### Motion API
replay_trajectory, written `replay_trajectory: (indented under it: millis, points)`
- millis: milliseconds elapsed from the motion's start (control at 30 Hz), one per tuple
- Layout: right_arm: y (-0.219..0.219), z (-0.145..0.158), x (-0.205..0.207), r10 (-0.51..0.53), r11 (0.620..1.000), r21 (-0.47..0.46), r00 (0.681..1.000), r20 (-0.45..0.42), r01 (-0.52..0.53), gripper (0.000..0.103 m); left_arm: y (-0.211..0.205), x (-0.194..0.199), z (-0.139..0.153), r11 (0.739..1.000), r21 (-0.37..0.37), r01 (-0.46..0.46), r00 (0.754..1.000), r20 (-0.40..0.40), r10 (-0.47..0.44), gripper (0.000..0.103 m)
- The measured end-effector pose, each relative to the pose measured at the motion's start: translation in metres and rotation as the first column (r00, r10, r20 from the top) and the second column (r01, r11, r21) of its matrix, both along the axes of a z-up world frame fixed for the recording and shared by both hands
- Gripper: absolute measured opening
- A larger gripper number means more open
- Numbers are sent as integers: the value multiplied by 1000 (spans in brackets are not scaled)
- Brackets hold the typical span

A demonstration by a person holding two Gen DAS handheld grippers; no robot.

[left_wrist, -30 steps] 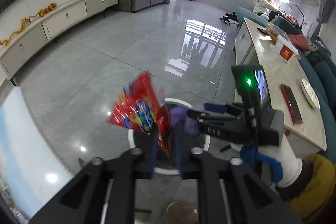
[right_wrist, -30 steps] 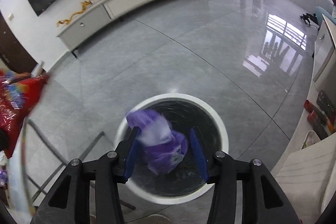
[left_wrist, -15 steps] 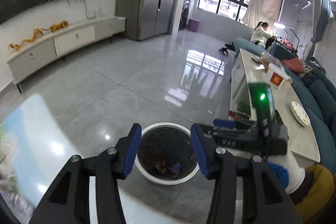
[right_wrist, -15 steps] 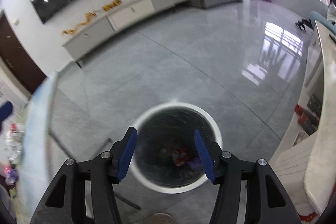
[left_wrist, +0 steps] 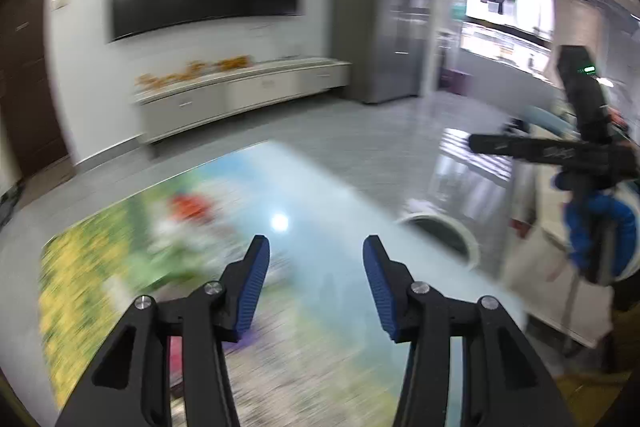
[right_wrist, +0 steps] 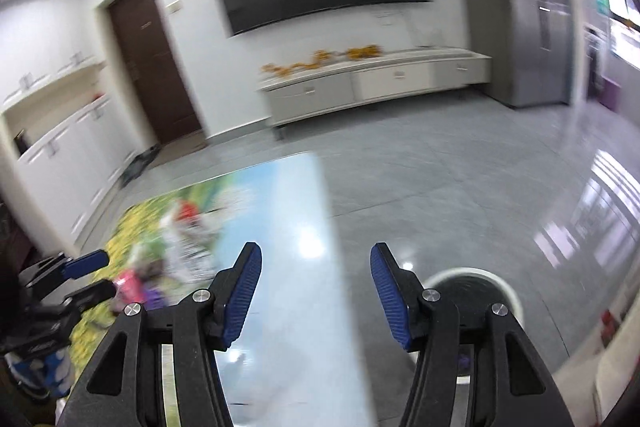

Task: Collect trash
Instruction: 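Open both grippers over the bin to drop the bags, then grasp brown wrapper with left gripper while right gripper grasps purple glove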

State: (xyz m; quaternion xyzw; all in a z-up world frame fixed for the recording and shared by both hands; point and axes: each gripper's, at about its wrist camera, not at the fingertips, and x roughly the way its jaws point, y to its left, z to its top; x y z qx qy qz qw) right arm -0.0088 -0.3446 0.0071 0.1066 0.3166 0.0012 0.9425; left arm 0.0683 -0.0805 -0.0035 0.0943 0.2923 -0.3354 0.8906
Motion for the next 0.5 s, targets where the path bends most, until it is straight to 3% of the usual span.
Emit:
replay_trajectory:
  millis: [100, 267, 500]
  points:
    - [39, -6, 24, 102, 995, 7, 994, -29, -102, 54, 55, 11, -22, 992, 3, -129, 990, -50, 129, 47]
    - [115, -42, 61, 295, 955, 28, 947, -130, -294, 54, 124, 29, -74, 956, 4, -292, 939, -191, 287, 47]
    - [182, -92, 92, 457, 886, 45, 853, -252, -462, 54, 135, 46, -100, 945, -39, -324, 912, -278, 301, 47]
